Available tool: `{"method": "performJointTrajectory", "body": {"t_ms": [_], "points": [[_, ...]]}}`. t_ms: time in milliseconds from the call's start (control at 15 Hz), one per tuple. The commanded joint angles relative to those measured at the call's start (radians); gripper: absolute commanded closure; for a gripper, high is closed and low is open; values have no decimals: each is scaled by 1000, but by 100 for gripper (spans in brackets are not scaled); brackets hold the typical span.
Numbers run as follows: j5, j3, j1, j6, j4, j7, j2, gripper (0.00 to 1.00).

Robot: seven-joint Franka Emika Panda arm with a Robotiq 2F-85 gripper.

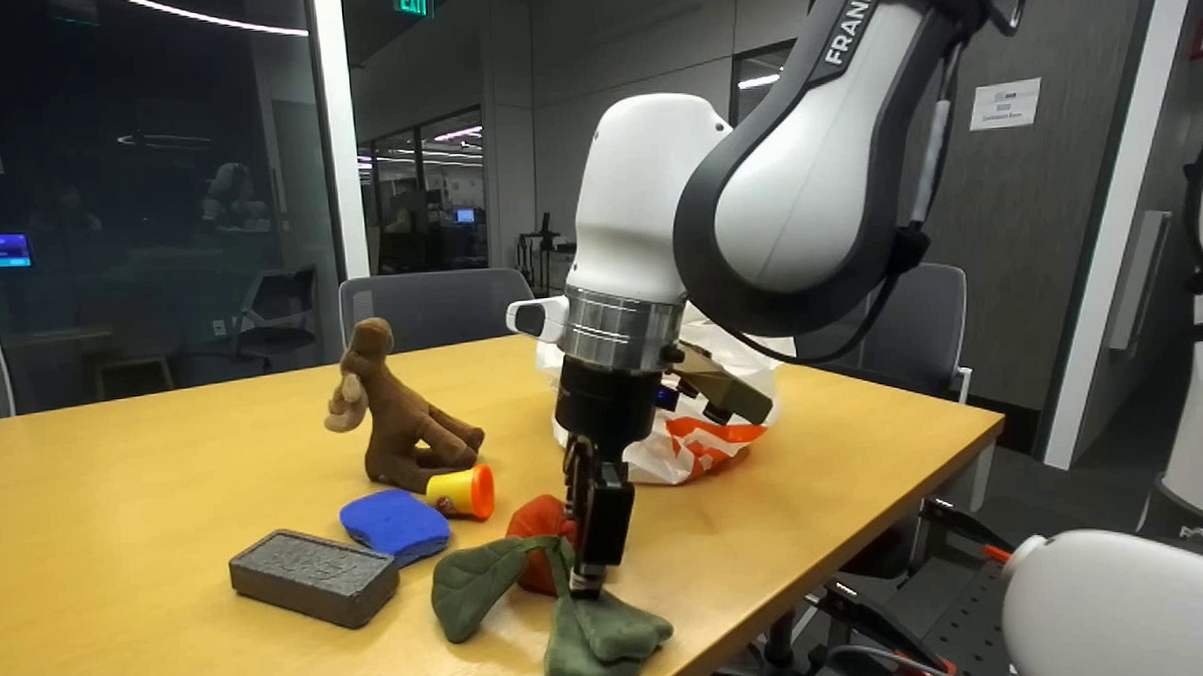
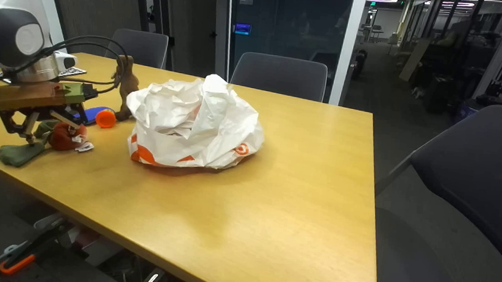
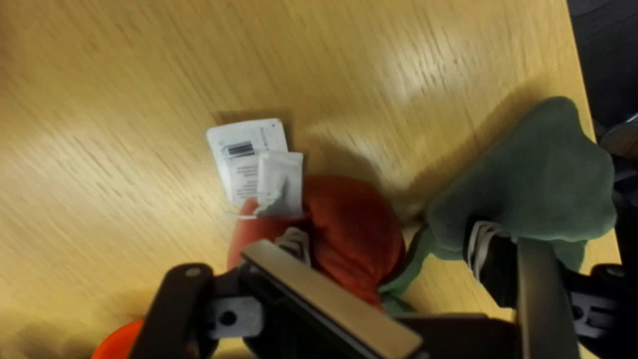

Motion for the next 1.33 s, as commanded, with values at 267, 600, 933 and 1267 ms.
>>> {"method": "performJointTrajectory", "body": {"t_ms": [267, 600, 933, 1267], "points": [[-165, -12, -72, 40, 31, 57, 52, 80], [-223, -53, -69, -95, 24, 169, -61, 100], [117, -15, -81, -383, 46, 12, -292, 100], [12, -59, -65, -522, 71, 156, -556, 100]]}}
